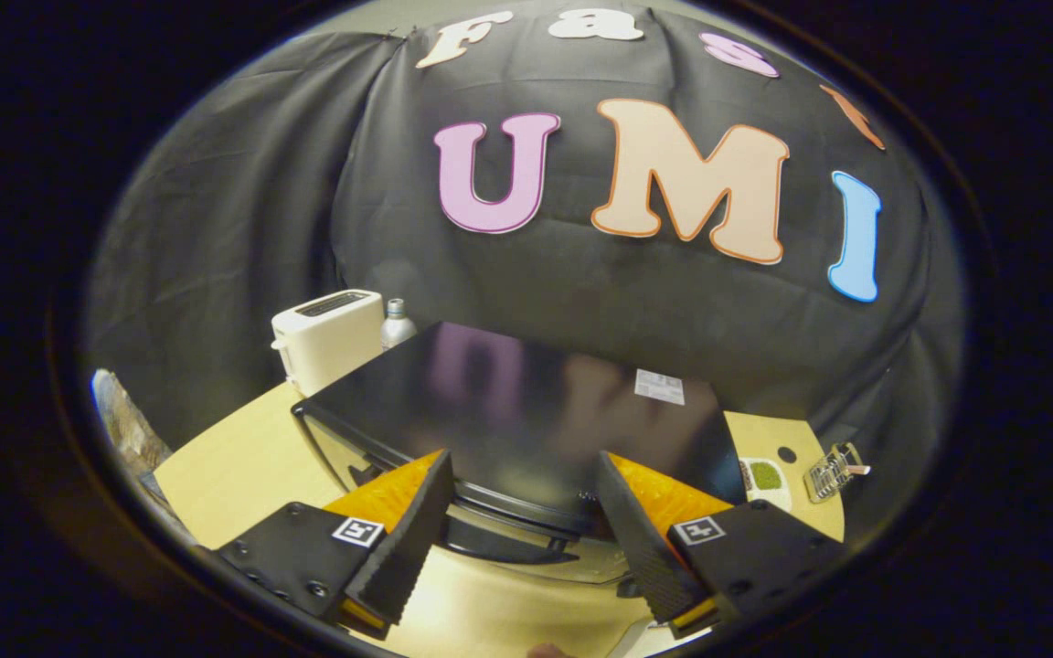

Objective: Open the toaster oven, put the food inside, and close the toaster oven door.

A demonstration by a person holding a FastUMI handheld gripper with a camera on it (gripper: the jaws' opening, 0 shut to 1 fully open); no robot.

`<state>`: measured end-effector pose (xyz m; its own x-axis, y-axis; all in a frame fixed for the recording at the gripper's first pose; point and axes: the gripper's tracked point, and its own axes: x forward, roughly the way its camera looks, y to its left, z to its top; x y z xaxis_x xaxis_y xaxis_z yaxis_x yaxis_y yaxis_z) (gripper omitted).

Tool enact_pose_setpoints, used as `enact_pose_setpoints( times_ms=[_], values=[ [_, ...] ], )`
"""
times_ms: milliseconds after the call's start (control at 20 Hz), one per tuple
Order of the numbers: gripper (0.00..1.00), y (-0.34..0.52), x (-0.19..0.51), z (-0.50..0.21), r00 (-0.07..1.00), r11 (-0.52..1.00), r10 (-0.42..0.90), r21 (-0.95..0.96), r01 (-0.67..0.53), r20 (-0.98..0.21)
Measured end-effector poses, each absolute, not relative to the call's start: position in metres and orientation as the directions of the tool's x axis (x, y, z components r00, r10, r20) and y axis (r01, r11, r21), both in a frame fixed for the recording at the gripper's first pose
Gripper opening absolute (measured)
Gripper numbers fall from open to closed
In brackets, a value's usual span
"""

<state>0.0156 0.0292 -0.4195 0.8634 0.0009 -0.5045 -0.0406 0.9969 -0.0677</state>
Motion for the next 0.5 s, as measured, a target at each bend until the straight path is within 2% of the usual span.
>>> enact_pose_setpoints(
  times_ms=[500],
  values=[
    [0.98, 0.041, -0.037, -0.432, 0.818, 0.996, 0.084, 0.054, -0.064, -0.569]
  ],
)
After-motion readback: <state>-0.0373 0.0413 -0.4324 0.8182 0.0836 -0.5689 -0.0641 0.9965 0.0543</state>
